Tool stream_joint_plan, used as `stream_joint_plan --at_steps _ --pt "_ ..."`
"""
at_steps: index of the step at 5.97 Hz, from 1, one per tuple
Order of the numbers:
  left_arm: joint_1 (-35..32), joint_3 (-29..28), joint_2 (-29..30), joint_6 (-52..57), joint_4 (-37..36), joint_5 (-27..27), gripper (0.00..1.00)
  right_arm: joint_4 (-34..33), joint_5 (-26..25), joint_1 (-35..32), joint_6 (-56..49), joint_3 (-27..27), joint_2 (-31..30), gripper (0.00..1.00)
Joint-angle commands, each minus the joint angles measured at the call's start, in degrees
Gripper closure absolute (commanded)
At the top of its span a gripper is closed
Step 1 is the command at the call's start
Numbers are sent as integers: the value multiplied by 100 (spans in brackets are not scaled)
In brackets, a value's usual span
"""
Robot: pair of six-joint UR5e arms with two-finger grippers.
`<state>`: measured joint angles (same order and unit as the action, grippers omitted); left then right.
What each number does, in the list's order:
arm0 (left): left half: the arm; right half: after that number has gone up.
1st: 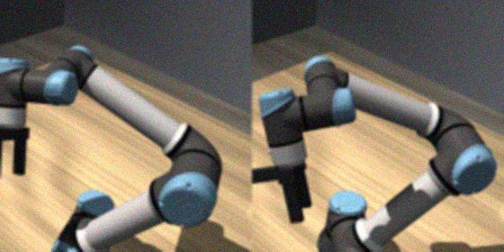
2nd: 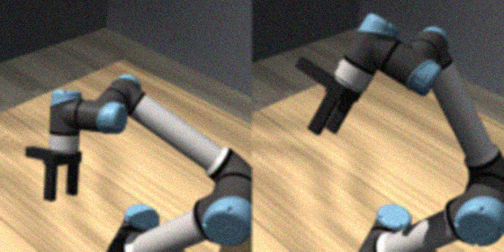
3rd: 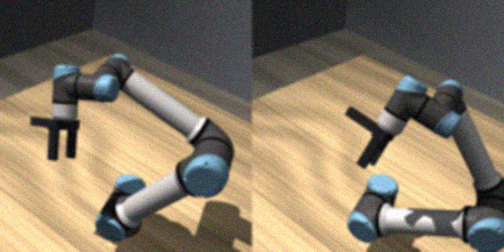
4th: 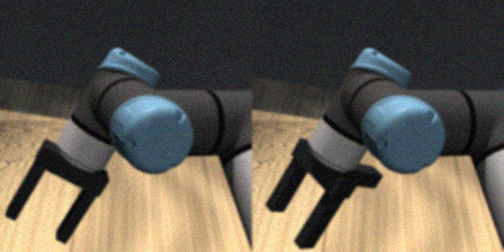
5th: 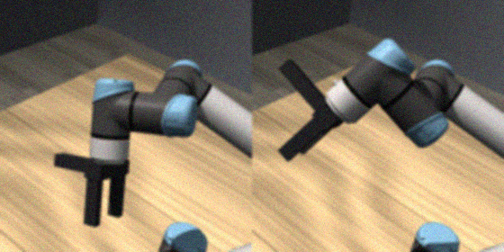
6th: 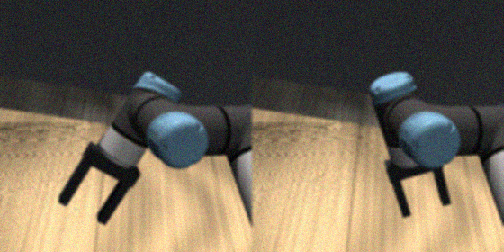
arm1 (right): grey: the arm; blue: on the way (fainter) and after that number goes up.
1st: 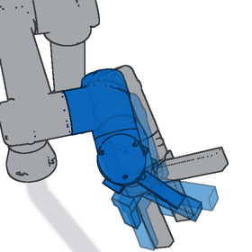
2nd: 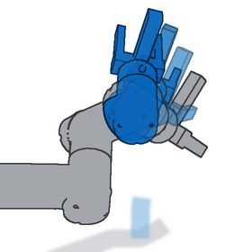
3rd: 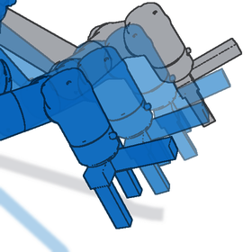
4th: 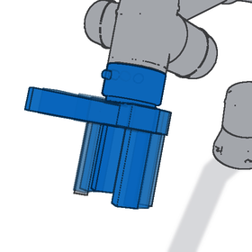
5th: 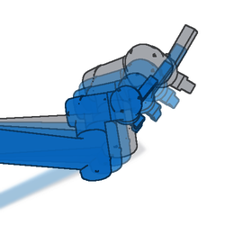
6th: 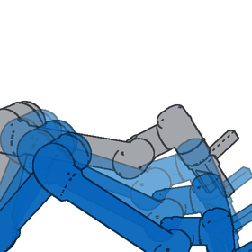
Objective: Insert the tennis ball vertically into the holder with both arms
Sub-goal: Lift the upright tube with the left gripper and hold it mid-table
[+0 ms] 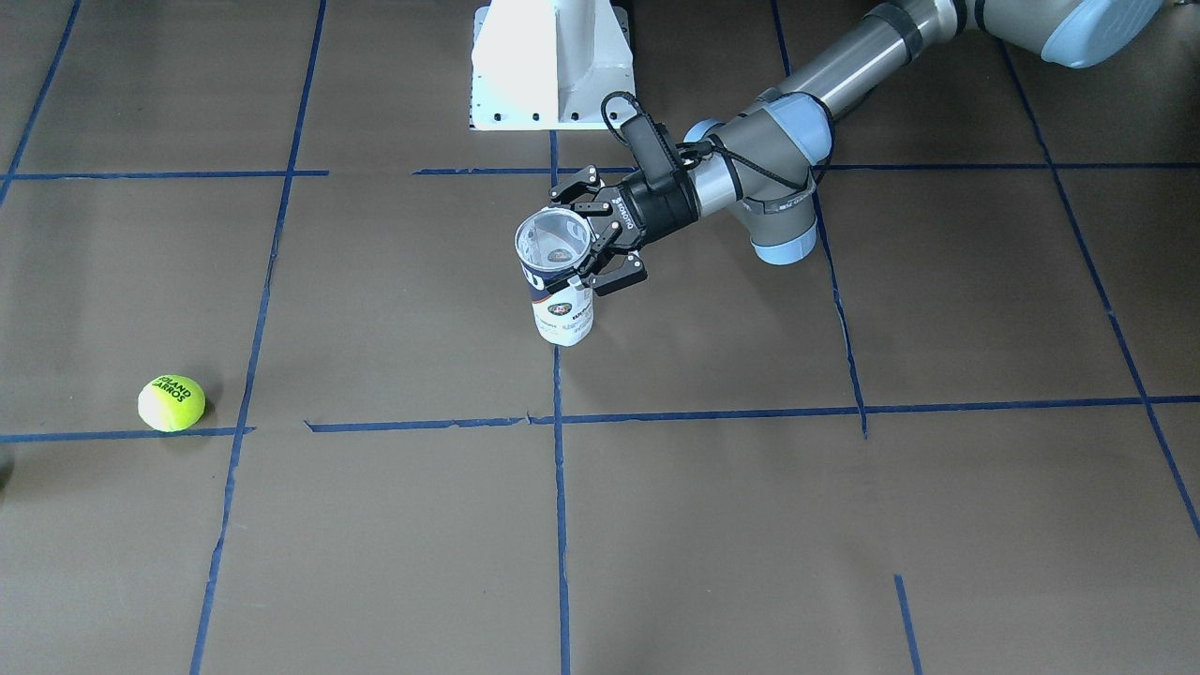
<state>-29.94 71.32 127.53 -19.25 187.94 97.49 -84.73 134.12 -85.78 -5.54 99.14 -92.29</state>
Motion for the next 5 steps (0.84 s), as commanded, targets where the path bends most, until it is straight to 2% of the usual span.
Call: stream_joint_plan --at_steps 1,3,5 --pt "14 -144 -1 0 32 -98 22 0 0 0 0 0 0 0" --pt "49 -145 -1 -8 40 -335 17 0 0 0 0 0 0 0" --pt "49 -145 -18 -8 23 -345 9 0 9 9 43 9 0 0"
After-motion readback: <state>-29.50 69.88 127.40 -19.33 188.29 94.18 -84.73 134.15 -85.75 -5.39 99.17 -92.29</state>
